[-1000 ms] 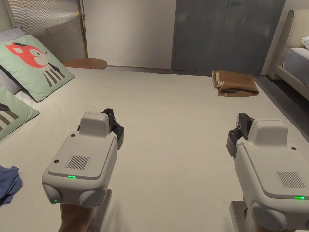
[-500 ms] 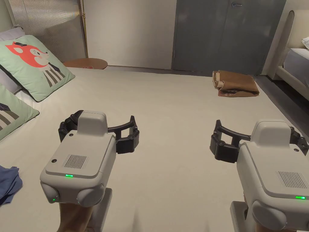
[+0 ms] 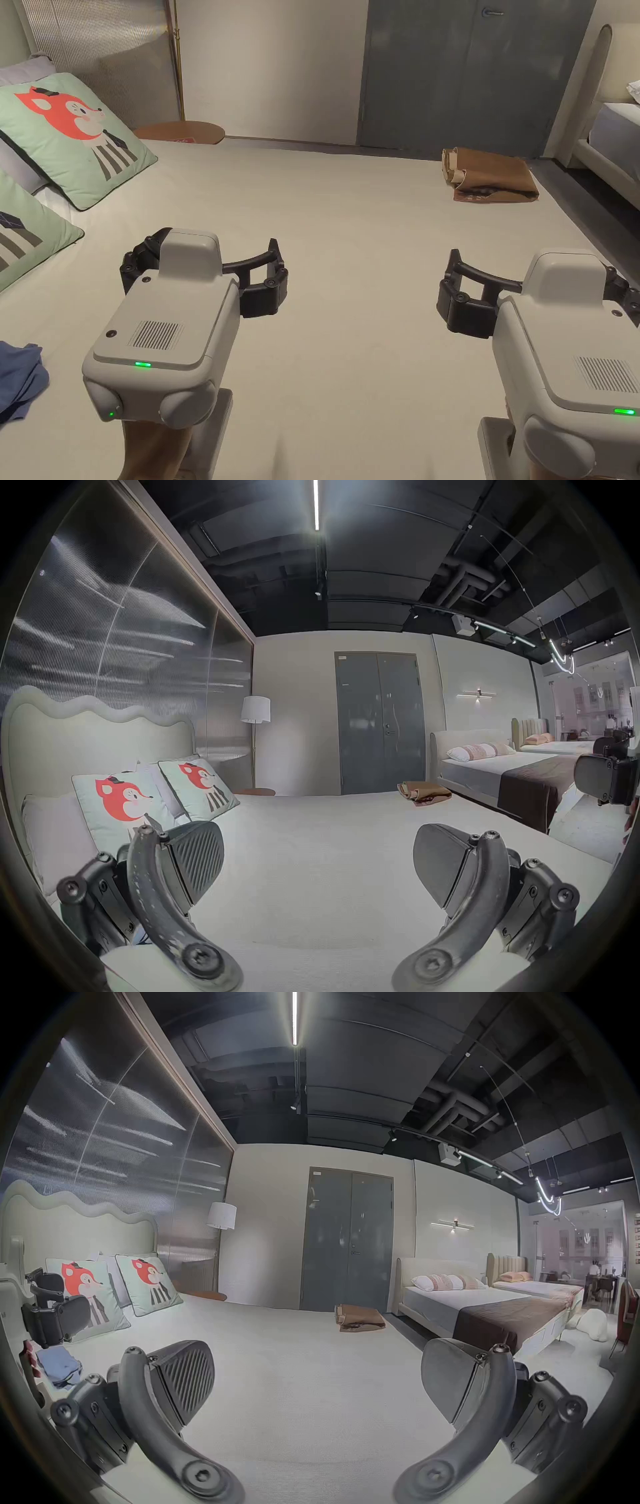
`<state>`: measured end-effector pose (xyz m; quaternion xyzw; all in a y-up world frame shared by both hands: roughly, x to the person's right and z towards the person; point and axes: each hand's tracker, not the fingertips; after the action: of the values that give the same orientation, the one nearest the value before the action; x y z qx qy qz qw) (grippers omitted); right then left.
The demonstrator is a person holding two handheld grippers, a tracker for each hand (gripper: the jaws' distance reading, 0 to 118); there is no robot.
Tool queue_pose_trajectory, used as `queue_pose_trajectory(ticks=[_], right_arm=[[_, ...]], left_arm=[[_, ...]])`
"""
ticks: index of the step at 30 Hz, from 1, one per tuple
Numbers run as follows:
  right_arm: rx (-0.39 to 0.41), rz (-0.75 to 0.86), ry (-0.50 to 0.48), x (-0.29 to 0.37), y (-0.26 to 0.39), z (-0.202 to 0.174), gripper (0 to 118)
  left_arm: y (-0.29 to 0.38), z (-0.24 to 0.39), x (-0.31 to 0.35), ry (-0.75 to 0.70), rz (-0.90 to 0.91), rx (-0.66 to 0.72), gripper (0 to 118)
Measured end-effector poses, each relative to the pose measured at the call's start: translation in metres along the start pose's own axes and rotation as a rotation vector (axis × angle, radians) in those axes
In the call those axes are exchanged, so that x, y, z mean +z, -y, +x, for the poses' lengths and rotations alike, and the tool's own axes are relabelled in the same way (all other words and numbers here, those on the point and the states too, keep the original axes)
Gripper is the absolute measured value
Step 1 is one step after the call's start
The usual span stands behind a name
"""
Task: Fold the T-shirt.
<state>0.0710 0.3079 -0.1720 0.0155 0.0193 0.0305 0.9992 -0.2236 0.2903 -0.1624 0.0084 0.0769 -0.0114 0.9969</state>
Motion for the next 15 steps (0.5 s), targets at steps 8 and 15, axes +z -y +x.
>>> queue_pose_trajectory(ticks=[8,15], right_arm=[[0.000,0.002,-0.003,-0.0009,0.0009,-0.0008,118],[-0.002,0.010,-0.002,0.0005,-0.0007,0.0004,118]], left_arm=[[0.0007,-0.0006,-0.0005,-0.005,-0.008,-0.001,109],[0.0005,-0.0012,0.0009,-0.008,-0.008,0.002,109]])
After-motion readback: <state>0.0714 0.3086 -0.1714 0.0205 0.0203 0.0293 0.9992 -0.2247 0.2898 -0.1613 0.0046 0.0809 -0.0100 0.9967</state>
